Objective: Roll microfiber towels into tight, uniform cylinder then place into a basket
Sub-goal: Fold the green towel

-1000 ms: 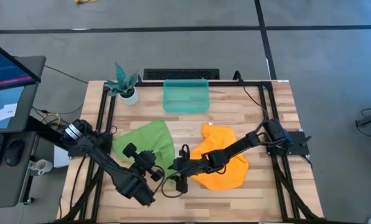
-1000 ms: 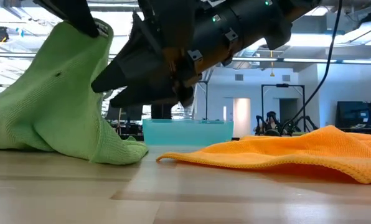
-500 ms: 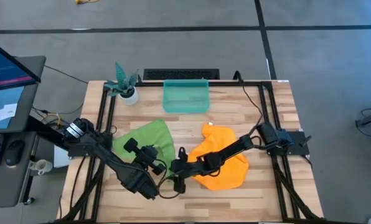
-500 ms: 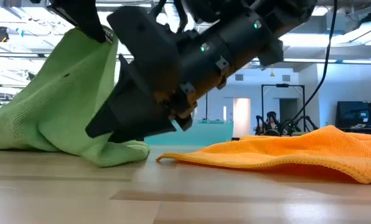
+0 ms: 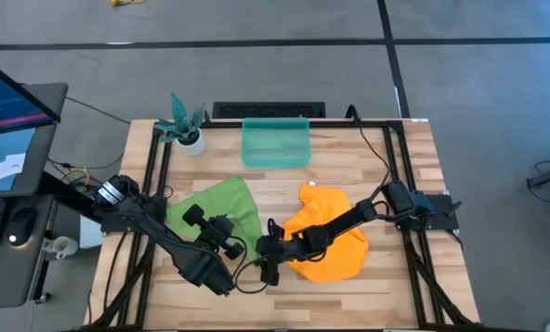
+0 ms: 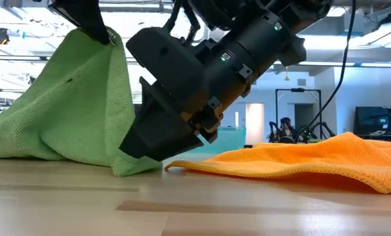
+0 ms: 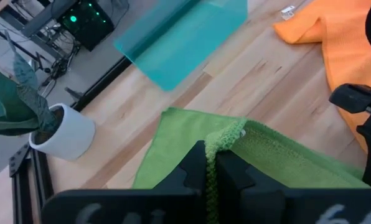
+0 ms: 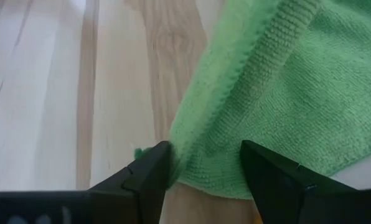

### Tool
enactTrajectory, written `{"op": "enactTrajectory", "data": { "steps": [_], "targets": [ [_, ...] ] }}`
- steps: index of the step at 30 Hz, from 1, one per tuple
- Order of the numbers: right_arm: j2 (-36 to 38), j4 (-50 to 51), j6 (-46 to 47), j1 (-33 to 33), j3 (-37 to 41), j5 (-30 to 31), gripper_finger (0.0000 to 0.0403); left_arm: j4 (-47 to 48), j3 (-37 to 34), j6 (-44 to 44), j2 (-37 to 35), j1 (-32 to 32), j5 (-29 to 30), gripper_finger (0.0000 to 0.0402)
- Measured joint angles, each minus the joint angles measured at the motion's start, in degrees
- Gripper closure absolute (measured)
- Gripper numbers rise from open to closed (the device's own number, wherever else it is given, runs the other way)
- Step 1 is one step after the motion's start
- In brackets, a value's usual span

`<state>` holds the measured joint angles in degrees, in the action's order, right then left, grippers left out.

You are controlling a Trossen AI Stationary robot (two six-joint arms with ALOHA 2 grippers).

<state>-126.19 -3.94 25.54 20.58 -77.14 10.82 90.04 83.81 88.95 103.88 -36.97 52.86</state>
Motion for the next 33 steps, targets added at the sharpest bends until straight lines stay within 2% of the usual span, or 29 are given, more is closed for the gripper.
{"op": "enactTrajectory", "data": {
  "steps": [4, 7, 13, 20, 23, 28, 33],
  "targets": [
    [0.02, 0.37, 0.18, 0.02, -0.05, -0.12, 0.0186, -0.02, 0.0, -0.15, -0.42, 0.0, -0.02, 0.04],
    [0.65, 2.33, 1.31, 0.23, -0.17, -0.24, 0.0208, -0.04, 0.0, -1.31, -0.49, 0.0, -0.04, 0.04],
    [0.79, 10.56, -1.46, 1.2, -3.79, -0.47, 0.0287, -0.08, 0.0, -2.4, -0.86, 0.0, -0.72, 0.04],
    [1.31, 17.11, -6.51, 1.14, -6.17, -0.48, 0.0385, -0.04, 0.0, -5.27, -0.86, -0.12, -7.61, 0.04],
    [2.73, 18.9, -9.93, 1.14, -6.72, -0.42, 0.039, -0.04, 0.0, -5.9, -0.86, -0.41, -10.0, 0.04],
    [6.5, 23.6, -15.37, 1.03, -6.61, -0.33, 0.0367, 0.0, 0.0, -7.62, -0.86, -0.48, -15.82, 0.04],
    [11.61, 29.98, -22.59, 1.01, -6.61, -0.25, 0.0381, 0.03, 0.68, -8.33, -1.22, -1.97, -19.96, 0.04]
  ]
}}
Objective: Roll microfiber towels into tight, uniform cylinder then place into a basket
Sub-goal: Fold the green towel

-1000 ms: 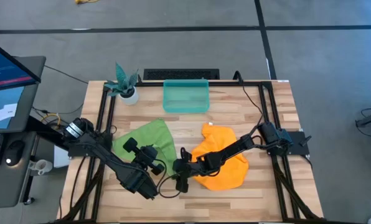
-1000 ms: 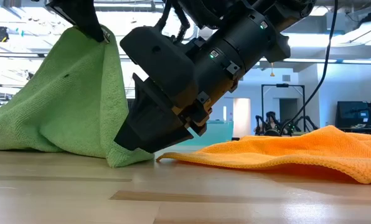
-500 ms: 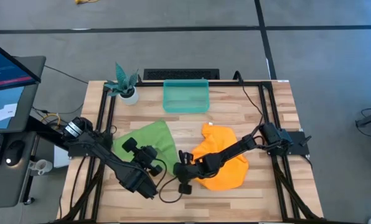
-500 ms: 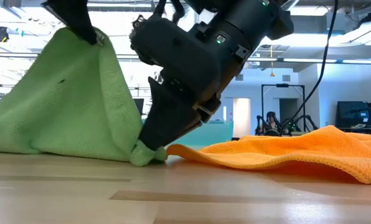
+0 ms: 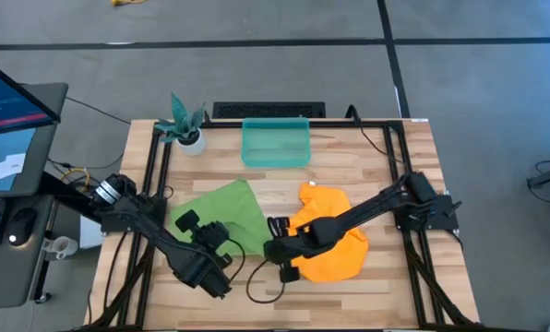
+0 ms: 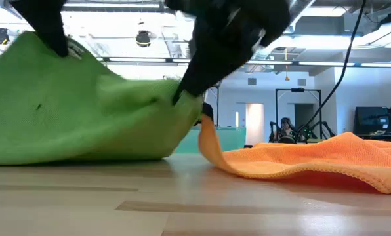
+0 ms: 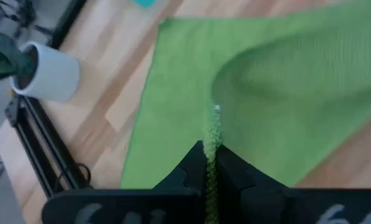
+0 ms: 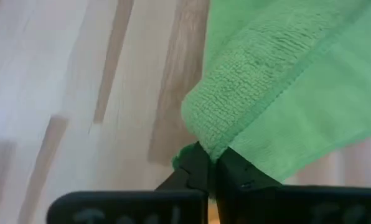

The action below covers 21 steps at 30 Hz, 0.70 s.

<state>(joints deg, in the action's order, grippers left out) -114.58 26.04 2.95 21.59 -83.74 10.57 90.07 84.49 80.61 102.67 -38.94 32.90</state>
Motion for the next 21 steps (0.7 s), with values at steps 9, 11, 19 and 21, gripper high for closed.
{"op": "enactTrajectory", "data": {
  "steps": [9, 11, 19, 21],
  "targets": [
    [9.13, 6.68, -12.32, -0.78, 0.02, 0.01, 0.0374, -0.03, 6.43, 0.59, -1.88, -4.49, 2.16, 0.04],
    [11.31, 7.34, -14.07, -1.15, 0.02, 0.0, 0.0369, -0.05, 8.17, -0.64, -1.87, -4.98, 1.99, 0.04],
    [19.32, 10.78, -14.98, -3.23, 0.02, 0.01, 0.0377, -0.05, 15.35, -8.57, -1.87, -5.3, 5.75, 0.04],
    [20.95, 12.61, -14.98, -3.7, 0.02, 0.02, 0.0379, -0.06, 16.65, -10.96, -1.87, -5.3, 7.81, 0.04]
  ]
}}
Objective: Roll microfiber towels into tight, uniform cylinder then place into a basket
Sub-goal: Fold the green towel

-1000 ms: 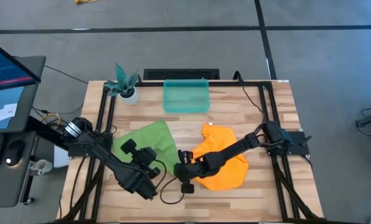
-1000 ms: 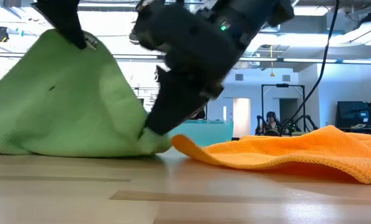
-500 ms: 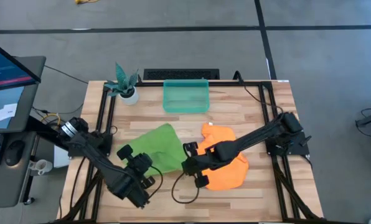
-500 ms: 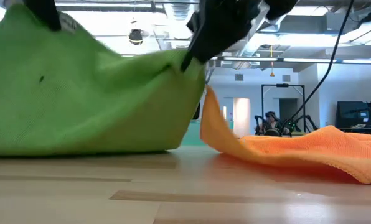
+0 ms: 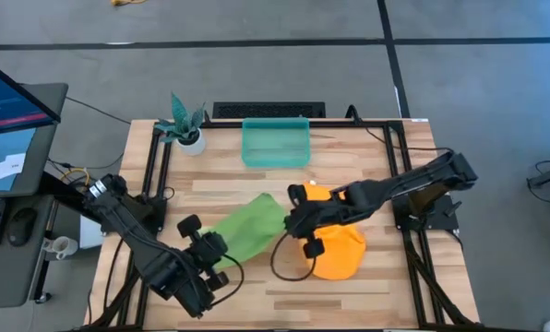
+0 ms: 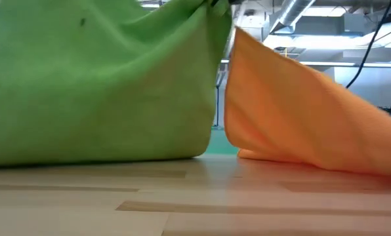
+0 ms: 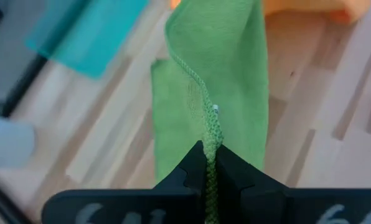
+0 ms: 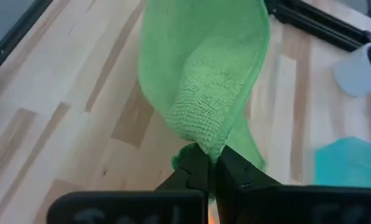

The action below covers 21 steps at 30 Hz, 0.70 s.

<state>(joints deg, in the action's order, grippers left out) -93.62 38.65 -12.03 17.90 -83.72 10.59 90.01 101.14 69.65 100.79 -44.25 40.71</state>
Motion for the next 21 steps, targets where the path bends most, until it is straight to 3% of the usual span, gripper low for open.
{"op": "enactTrajectory", "data": {
  "steps": [3, 6, 8, 13, 17, 21],
  "targets": [
    [2.02, 3.76, 1.19, -0.02, 0.0, 2.27, 0.0381, -0.03, 1.66, -3.38, 0.0, 0.31, 4.3, 0.04],
    [3.1, 5.26, 4.29, 0.75, 0.0, 14.01, 0.0381, 0.0, 2.63, -6.05, 0.0, 0.98, 8.68, 0.04],
    [3.15, 7.03, 4.02, 1.09, 0.0, 18.62, 0.0381, -0.03, 3.14, -7.85, 0.0, 1.66, 10.47, 0.04],
    [3.09, 9.36, 5.32, 0.58, -0.4, 19.76, 0.0381, -0.02, 3.39, -12.1, 0.0, 3.75, 10.95, 0.04],
    [3.06, 10.31, 7.53, 0.88, -0.72, 36.62, 0.0381, 0.0, 3.39, -19.6, 0.0, 5.09, 10.69, 0.04],
    [3.21, 10.41, 6.34, 0.22, -0.72, 39.67, 0.0381, 0.01, 3.39, -24.48, 0.0, 6.46, 10.76, 0.04]
  ]
}}
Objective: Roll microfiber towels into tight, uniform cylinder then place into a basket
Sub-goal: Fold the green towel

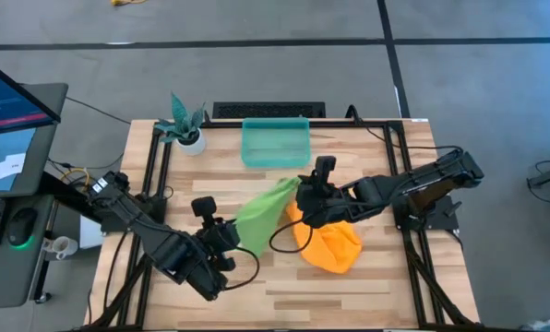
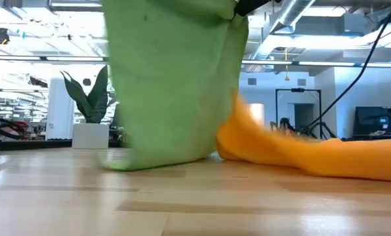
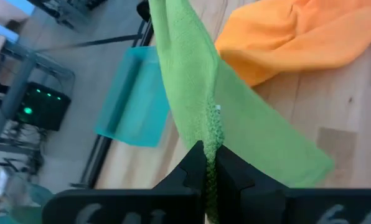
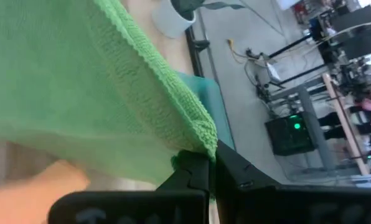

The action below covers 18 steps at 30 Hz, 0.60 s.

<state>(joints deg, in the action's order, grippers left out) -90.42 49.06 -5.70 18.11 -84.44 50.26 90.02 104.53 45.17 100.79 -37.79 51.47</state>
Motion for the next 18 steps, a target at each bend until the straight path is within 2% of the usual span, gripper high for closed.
{"op": "enactTrajectory", "data": {
  "steps": [2, 4, 13, 16, 18],
  "targets": [
    [0.97, -0.16, -0.27, -0.02, 0.0, 0.6, 0.0381, -0.01, 0.0, -1.97, 0.0, 0.75, 0.03, 0.04],
    [1.82, -0.86, -0.26, -0.33, -0.2, -2.05, 0.0381, -0.02, 0.0, -2.89, 0.0, 1.43, -0.16, 0.04],
    [2.98, 2.29, 2.74, -0.99, -0.09, -29.22, 0.0381, -0.02, -0.04, -5.69, -0.2, 2.46, -5.85, 0.04],
    [2.87, 3.96, 4.25, -0.9, -0.02, -35.12, 0.0381, 0.0, -0.04, -5.33, -1.72, 2.36, -5.6, 0.04],
    [2.89, 4.68, 4.79, -0.55, -0.02, -36.87, 0.0381, -0.02, -0.04, -5.18, -3.3, 2.05, -4.72, 0.04]
  ]
}}
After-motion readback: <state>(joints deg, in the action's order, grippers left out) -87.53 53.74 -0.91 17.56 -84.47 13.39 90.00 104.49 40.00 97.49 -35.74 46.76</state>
